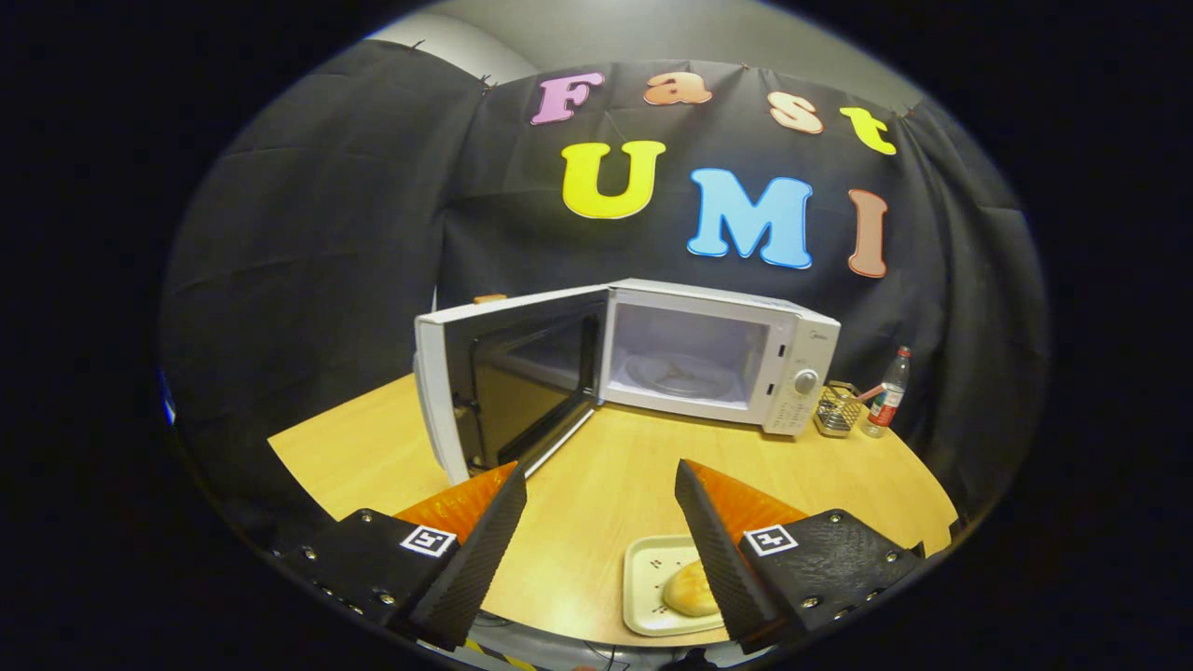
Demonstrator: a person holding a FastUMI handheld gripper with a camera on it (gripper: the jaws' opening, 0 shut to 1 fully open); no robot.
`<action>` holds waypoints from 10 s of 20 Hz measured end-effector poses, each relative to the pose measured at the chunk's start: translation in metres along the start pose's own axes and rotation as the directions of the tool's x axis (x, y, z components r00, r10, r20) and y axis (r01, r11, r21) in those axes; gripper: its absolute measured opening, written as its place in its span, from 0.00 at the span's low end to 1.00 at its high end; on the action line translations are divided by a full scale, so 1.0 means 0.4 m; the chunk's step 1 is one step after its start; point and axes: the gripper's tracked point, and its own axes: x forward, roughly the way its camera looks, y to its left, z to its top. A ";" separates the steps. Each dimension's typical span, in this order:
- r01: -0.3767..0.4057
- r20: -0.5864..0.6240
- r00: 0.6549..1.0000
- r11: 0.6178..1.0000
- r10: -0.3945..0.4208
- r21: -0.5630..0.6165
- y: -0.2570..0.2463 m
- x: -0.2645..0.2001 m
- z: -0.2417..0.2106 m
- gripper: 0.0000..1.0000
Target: Open the microwave, put the food inside, and close the microwave door.
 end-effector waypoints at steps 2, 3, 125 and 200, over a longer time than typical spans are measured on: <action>0.036 -0.045 0.998 0.999 -0.036 -0.004 -0.046 0.010 -0.050 0.97; 0.059 -0.064 0.996 0.998 -0.059 -0.001 -0.070 0.014 -0.068 0.97; 0.123 0.165 0.968 0.927 -0.191 0.355 -0.184 0.374 0.330 0.98; 0.106 0.010 0.994 0.970 -0.110 0.219 -0.121 0.272 0.129 0.01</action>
